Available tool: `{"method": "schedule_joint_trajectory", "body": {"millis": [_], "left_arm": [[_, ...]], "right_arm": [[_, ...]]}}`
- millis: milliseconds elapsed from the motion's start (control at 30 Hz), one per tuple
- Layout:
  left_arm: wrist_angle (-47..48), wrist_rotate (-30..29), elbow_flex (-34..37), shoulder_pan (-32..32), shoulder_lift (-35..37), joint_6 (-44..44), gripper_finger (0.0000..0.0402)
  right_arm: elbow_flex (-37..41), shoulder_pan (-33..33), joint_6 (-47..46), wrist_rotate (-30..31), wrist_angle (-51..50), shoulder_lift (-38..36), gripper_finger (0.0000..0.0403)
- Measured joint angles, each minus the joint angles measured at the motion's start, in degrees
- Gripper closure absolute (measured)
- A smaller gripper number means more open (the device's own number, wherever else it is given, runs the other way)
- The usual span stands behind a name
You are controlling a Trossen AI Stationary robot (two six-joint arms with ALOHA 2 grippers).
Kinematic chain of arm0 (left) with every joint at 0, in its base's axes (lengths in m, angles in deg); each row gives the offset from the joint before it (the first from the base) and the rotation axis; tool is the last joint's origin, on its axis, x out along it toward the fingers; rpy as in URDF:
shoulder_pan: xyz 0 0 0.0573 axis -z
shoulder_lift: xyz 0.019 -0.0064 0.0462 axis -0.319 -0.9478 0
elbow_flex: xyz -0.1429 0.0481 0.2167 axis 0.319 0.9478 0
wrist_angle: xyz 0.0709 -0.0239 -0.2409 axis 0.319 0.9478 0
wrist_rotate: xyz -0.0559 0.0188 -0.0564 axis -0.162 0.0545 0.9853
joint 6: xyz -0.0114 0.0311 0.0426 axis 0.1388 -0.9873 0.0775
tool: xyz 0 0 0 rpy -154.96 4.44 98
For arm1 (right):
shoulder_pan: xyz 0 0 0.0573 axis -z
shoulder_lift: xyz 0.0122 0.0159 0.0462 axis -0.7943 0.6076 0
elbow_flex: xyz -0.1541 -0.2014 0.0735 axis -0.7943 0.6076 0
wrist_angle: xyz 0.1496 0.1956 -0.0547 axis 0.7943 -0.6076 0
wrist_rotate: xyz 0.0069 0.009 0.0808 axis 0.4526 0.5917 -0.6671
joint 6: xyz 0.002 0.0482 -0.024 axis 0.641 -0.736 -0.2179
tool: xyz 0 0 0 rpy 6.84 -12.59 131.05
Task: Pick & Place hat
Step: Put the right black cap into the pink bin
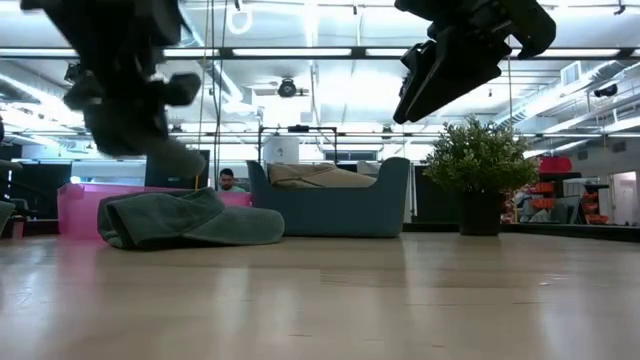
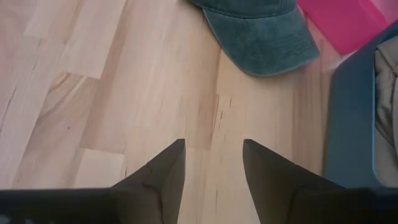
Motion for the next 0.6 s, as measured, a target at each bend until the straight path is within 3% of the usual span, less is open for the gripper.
{"method": "schedule_joint_trajectory", "body": {"millis": [67,233,433,600], "left_arm": [[-4.9,0.4,3.0,-2.2,0.0,2.6,0.0369],[-17.4,0.1,7.5,-6.8,0.0,-0.6,0.0375],[-34.6,1.7,10.1,-9.2,0.0,-11.3,0.0367],[-39.9,2.6,12.7,-9.9,0.0,-13.9,0.0365]], "right_arm": [[0.0,0.0,0.0,0.0,0.0,0.0,0.0239],[0.0,0.0,0.0,0.0,0.0,0.0,0.0239],[0.0,0.0,0.2,0.0,0.0,0.0,0.0239],[0.0,0.0,0.2,0.0,0.1,0.0,0.0239]]}}
